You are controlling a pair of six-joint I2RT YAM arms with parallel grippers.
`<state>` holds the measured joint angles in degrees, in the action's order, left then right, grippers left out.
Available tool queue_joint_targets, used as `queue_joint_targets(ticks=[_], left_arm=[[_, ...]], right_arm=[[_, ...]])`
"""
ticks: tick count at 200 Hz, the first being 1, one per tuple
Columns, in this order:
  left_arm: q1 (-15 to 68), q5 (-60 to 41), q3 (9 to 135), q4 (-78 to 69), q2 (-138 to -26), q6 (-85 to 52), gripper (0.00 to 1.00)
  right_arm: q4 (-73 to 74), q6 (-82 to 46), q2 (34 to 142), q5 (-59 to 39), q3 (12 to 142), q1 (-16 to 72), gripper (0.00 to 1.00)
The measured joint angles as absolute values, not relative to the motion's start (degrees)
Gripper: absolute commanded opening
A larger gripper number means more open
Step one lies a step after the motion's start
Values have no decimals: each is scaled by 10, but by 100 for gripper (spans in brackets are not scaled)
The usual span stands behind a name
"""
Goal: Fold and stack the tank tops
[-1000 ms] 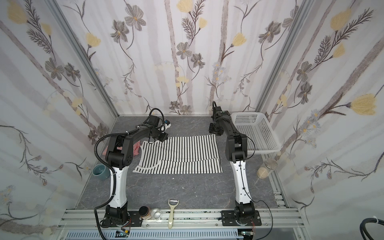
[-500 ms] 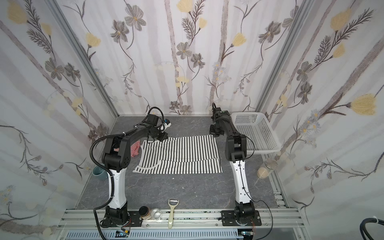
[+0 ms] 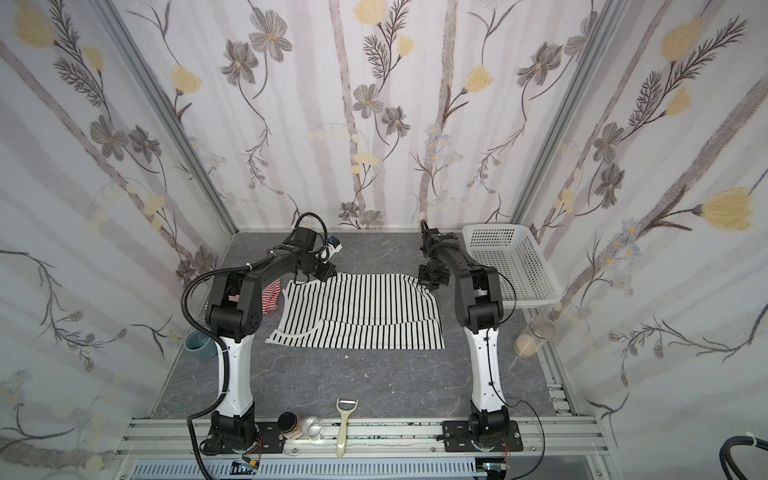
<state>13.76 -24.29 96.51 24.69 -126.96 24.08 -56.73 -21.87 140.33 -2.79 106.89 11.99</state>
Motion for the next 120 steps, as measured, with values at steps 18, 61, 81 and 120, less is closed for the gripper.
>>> queue_joint_targets(ticks=[18, 61, 81, 120], left_arm=[[137, -248, 965, 247, -1273, 241, 4], [137, -256, 972, 246, -1287, 240, 4], [137, -256, 972, 247, -1291, 240, 4], [137, -256, 972, 247, -1292, 240, 5]], right_arm=[[-545, -225, 1367, -42, 1012, 123, 36], [-487, -256, 1364, -72, 997, 135, 44], [-480, -270, 1376, -76, 1013, 132, 45], [-452, -292, 1395, -94, 1039, 122, 43]])
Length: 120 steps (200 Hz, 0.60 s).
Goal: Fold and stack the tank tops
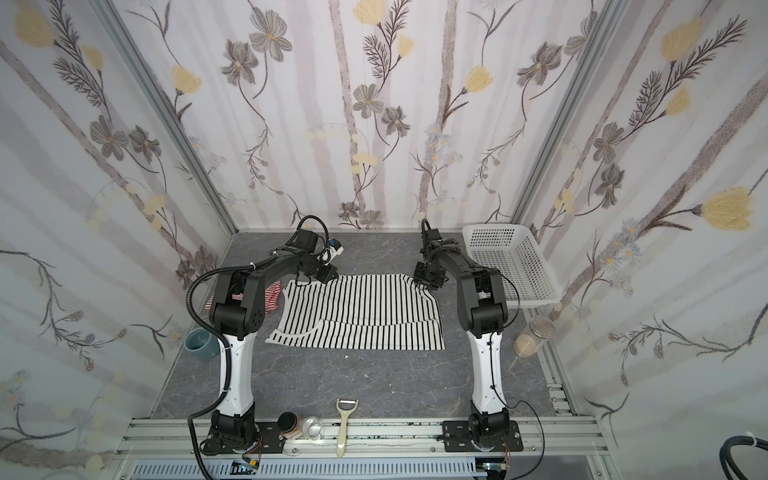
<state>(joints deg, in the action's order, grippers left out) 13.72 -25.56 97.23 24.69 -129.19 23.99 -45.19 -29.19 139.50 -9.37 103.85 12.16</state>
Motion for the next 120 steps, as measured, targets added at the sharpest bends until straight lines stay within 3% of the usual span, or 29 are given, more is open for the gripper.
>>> queue_joint_targets(ticks=[17, 51, 120], left_arm=[[137, -255, 972, 246, -1292, 240, 6], [136, -255, 974, 246, -1292, 240, 6], [130, -246, 983, 247, -1294, 238, 5]], right_arm=[[-439, -295, 1400, -103, 1044, 116, 32], [-419, -297, 1399, -104, 1035, 118, 0], [-422, -295, 1358, -96, 1025, 104, 4]])
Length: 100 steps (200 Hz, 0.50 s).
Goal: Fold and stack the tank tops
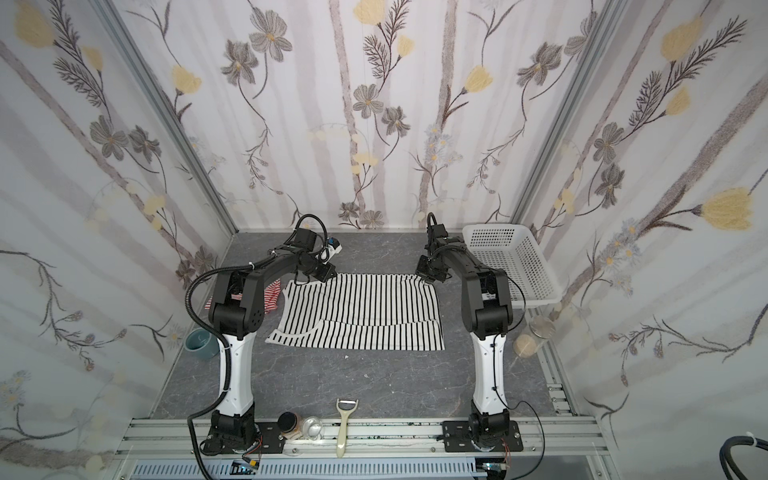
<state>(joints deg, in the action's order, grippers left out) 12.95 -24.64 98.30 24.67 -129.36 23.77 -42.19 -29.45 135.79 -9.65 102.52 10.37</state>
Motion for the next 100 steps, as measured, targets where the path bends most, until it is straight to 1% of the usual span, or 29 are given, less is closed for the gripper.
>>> queue_joint_targets(ticks=[38, 100], left_arm=[[120, -251, 1007, 247, -1298, 229, 2], [116, -257, 1033, 247, -1297, 221, 4]], right_arm=[[-415, -292, 1335, -103, 1004, 87, 7], [-401, -279, 1329, -121, 989, 76, 6]])
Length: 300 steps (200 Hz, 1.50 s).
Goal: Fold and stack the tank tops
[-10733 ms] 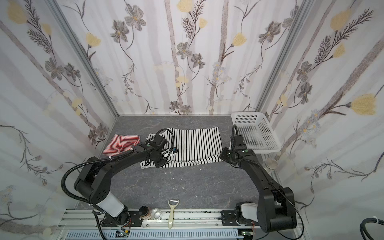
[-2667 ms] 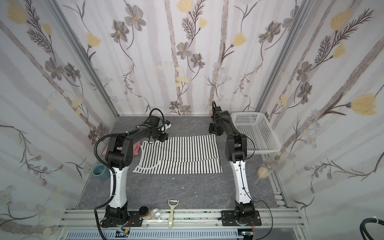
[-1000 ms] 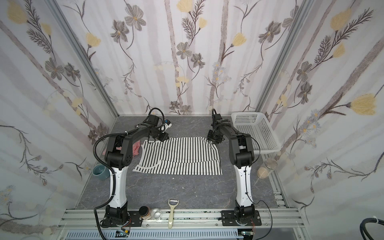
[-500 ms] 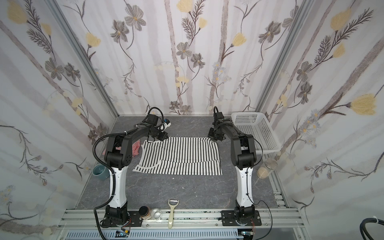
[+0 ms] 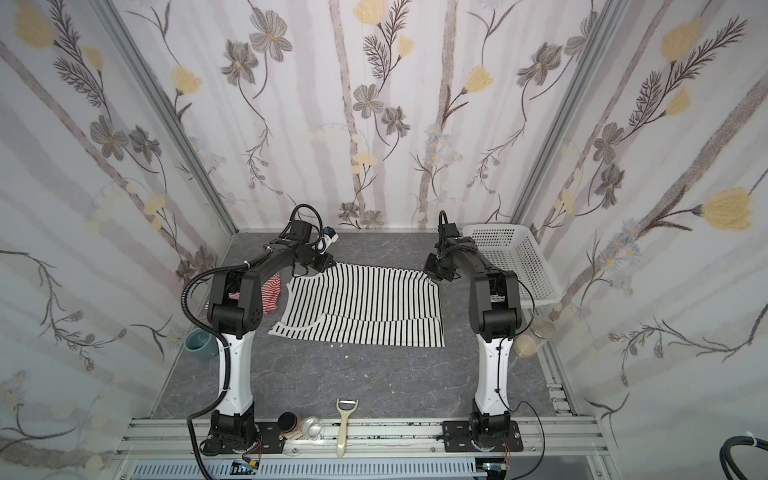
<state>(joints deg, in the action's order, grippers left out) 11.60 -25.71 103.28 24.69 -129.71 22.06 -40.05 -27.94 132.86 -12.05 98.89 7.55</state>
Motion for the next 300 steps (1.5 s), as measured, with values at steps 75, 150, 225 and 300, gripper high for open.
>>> queue_joint_targets(ticks=[75, 150, 225, 300], left_arm=[[127, -255, 961, 247, -1210, 222, 5], [131, -221, 839, 247, -1133, 230, 8], [156, -228, 713, 242, -1067, 230, 15], [164, -221, 663, 237, -1053, 225, 26]], right_arm=[[-328, -280, 1204, -123, 834, 77, 7], [-279, -273, 1122, -115, 722, 104, 14], [-257, -274, 1083, -84, 652, 109, 14], [-234, -285, 1052, -67, 613, 108, 16]])
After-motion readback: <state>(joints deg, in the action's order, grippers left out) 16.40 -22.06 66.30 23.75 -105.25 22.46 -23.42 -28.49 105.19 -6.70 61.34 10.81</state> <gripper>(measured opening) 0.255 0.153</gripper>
